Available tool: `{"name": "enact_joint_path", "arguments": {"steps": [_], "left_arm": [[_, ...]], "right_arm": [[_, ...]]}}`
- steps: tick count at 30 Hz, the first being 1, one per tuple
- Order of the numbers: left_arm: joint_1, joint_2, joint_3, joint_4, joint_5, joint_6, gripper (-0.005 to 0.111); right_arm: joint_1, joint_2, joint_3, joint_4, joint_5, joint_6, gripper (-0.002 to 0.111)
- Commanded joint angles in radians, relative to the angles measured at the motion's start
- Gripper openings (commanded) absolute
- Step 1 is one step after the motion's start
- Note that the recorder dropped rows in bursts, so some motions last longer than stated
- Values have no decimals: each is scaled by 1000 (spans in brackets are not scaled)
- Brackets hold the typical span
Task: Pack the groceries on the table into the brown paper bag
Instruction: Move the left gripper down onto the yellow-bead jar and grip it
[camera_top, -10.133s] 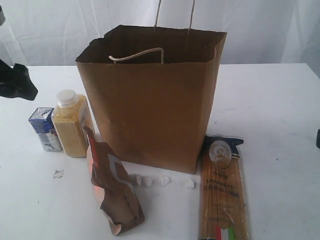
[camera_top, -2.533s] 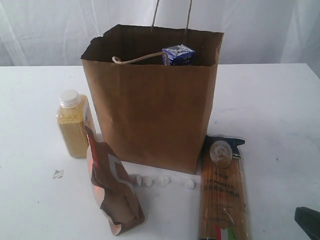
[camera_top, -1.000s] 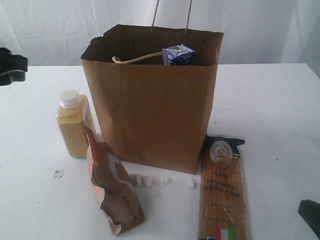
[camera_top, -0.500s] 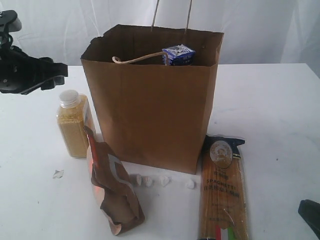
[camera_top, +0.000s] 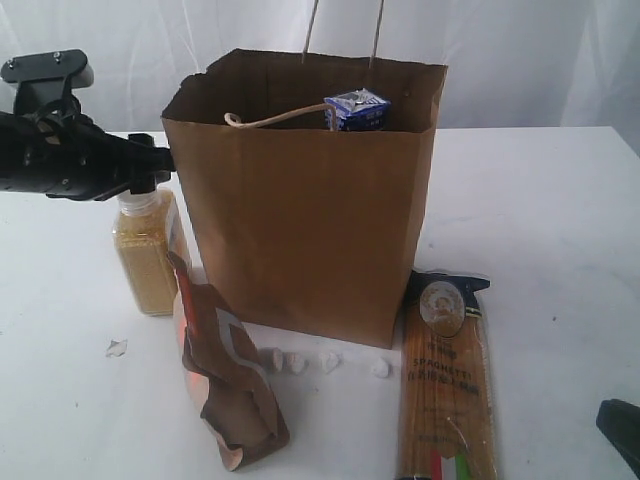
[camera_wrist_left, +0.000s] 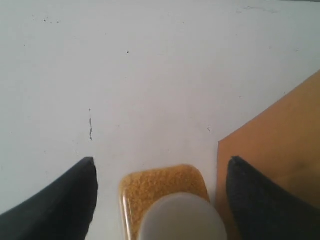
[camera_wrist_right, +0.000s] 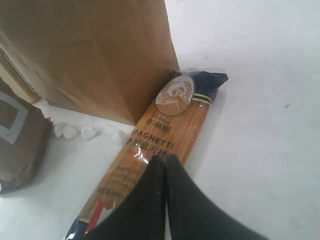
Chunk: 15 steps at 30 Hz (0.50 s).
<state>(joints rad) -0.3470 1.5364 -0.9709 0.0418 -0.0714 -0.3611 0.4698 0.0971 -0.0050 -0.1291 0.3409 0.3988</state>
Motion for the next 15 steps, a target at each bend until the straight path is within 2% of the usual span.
{"name": "enact_joint_path", "arguments": {"steps": [1, 15], "left_arm": [[-4, 21, 5, -11, -7, 0, 74], [-4, 25, 5, -11, 95, -2, 74]], "right_arm": [[-1, -5, 5, -2, -6, -1, 0], [-1, -5, 5, -2, -6, -1, 0]]}}
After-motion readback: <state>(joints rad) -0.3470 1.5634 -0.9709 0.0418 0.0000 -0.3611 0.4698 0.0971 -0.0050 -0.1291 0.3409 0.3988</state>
